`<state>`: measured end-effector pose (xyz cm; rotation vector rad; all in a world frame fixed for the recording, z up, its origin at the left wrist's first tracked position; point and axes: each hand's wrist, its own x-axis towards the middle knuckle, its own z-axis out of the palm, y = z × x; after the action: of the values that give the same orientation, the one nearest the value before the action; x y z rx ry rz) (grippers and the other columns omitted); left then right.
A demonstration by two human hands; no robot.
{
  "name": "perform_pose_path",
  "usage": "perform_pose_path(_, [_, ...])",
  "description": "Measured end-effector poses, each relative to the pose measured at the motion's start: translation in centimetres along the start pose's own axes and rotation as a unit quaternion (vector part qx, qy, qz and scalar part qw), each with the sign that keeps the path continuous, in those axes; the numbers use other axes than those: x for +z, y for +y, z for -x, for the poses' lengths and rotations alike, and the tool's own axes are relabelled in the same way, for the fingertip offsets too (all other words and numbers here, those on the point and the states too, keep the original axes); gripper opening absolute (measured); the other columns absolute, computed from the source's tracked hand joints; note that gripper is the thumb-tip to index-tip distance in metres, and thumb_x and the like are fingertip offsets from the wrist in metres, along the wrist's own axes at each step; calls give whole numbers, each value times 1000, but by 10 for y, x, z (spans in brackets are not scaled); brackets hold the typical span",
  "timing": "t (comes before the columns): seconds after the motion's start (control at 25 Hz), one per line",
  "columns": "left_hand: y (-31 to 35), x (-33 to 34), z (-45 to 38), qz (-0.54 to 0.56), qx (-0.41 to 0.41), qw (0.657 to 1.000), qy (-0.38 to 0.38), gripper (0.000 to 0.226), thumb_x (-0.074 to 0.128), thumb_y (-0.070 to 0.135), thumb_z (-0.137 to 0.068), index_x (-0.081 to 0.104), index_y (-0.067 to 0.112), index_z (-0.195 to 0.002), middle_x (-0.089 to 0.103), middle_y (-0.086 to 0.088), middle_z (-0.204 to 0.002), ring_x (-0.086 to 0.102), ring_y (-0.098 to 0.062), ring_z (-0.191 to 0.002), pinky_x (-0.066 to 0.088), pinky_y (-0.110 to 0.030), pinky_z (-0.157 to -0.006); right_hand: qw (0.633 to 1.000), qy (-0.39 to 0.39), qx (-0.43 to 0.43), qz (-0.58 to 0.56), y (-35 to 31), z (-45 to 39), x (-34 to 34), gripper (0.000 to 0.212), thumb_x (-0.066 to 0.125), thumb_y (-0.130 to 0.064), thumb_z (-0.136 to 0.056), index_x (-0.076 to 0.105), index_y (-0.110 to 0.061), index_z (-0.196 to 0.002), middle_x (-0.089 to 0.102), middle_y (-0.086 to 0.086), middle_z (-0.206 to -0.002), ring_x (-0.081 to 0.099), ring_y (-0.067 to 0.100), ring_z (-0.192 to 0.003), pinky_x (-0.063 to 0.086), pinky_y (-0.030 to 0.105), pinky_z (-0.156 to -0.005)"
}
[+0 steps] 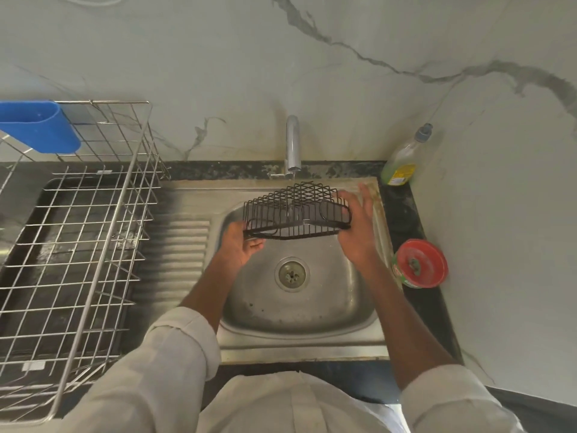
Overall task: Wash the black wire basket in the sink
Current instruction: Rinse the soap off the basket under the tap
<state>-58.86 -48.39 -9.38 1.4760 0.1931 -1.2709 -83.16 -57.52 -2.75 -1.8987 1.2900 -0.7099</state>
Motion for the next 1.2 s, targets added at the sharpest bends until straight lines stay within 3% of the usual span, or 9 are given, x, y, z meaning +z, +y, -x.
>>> perform_pose_path(0.08, [-6,-15,8,-12,9,1000,18,26,38,6,-108,63,5,-102,72,-19,-105,66,-39,-114,42,-54,-112,998,38,26,-33,-9,-11,19,73,65,8,-85,53,-33,-144,44,4,-154,46,-7,-129,47,12,-102])
perform_pose_path(0.2, [-23,-41,11,0,1,999,39,24,37,-1,-105,60,1,-108,73,-18,-93,67,-36,-92,48,-50,-101,997,-7,69,-38,-18,-25,43,69,69,5,-86,54,-29,-144,53,3,-145,53,21,-135,44,37,-114])
perform_pose_path(0.36, [-43,-67,8,-25,-22,998,48,29,38,-5,-105,63,6,-113,70,-16,-104,65,-27,-89,46,-47,-104,990,-126,-48,-45,-30,-41,55,55,79,-7,-87,61,-21,-138,49,1,-149,46,14,-136,36,37,-120])
perform_pose_path(0.52, [-60,-66,14,-49,-33,997,42,35,53,1,-106,59,9,-139,69,-15,-132,63,-34,-126,52,-48,-98,969,-196,-148,-1,-36,-58,52,51,64,14,-86,62,-17,-126,44,-8,-141,47,13,-130,47,41,-113])
perform_pose_path(0.64, [-58,-65,21,26,-21,999,-2,37,47,-10,-96,65,7,-124,72,-19,-123,68,-35,-112,55,-55,-96,953,-235,-189,27,-31,-67,45,58,59,16,-87,58,-15,-136,39,-8,-152,41,15,-142,42,38,-118])
perform_pose_path(0.84, [-50,-60,15,110,-71,991,-38,50,60,47,-96,65,7,-125,72,-24,-126,64,-46,-120,39,-75,-109,936,-228,-255,78,-3,-64,27,77,62,18,-86,55,-30,-145,25,-12,-169,16,21,-159,15,34,-128])
perform_pose_path(1.0, [-58,-39,13,43,-8,999,5,53,74,44,-94,65,9,-133,74,-17,-107,74,-38,-92,54,-65,-98,976,-173,-57,-115,7,-38,17,68,66,9,-92,62,-40,-138,34,-12,-166,41,15,-148,53,27,-102])
perform_pose_path(1.12, [-70,-35,18,57,29,998,23,53,75,40,-95,64,4,-132,72,-13,-97,73,-41,-100,54,-64,-101,888,-49,192,-415,1,-18,7,30,60,-7,-101,69,-19,-127,64,6,-142,74,32,-108,62,48,-91])
perform_pose_path(1.2, [-77,-33,28,69,26,997,37,46,73,36,-98,62,5,-131,71,-14,-109,68,-44,-112,55,-60,-100,865,16,256,-430,-8,-14,13,28,59,-11,-101,61,-15,-129,71,13,-125,75,26,-86,62,42,-80])
